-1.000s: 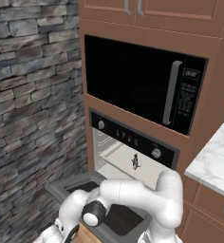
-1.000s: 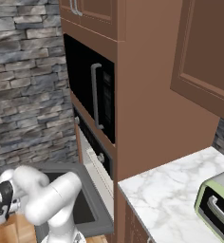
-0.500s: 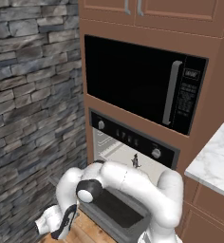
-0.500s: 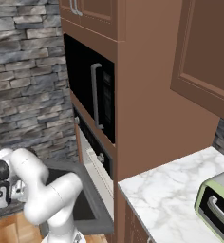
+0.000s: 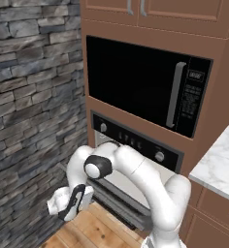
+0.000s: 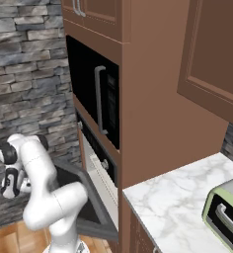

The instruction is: Place the fish on the rack of the oven, and slide the rack back inside. Close the oven door.

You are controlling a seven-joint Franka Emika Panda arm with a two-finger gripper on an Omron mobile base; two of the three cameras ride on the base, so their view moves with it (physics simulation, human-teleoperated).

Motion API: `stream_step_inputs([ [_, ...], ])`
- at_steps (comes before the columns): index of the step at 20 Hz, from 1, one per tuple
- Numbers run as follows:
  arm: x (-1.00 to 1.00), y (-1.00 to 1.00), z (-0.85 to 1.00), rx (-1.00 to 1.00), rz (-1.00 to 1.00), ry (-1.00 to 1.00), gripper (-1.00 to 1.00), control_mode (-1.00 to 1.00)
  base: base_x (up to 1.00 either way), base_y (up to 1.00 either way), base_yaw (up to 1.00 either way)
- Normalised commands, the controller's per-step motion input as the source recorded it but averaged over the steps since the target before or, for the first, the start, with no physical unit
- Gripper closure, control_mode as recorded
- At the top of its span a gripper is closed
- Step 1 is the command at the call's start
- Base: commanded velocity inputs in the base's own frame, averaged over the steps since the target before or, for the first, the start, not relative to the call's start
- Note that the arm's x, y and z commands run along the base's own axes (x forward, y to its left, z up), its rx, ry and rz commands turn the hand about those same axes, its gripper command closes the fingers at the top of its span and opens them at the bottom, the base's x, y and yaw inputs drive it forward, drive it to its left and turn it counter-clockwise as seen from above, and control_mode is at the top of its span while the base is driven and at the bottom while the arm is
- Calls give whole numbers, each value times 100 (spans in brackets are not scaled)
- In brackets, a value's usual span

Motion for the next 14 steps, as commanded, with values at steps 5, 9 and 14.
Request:
stream_step_inputs([
  [5, 14, -100, 67, -23, -32, -4, -100, -100, 0, 0, 0],
  [9, 23, -100, 67, -21, -32, -2, -100, -100, 0, 0, 0],
  [14, 44, -100, 55, -19, -32, 0, -100, -100, 0, 0, 0],
])
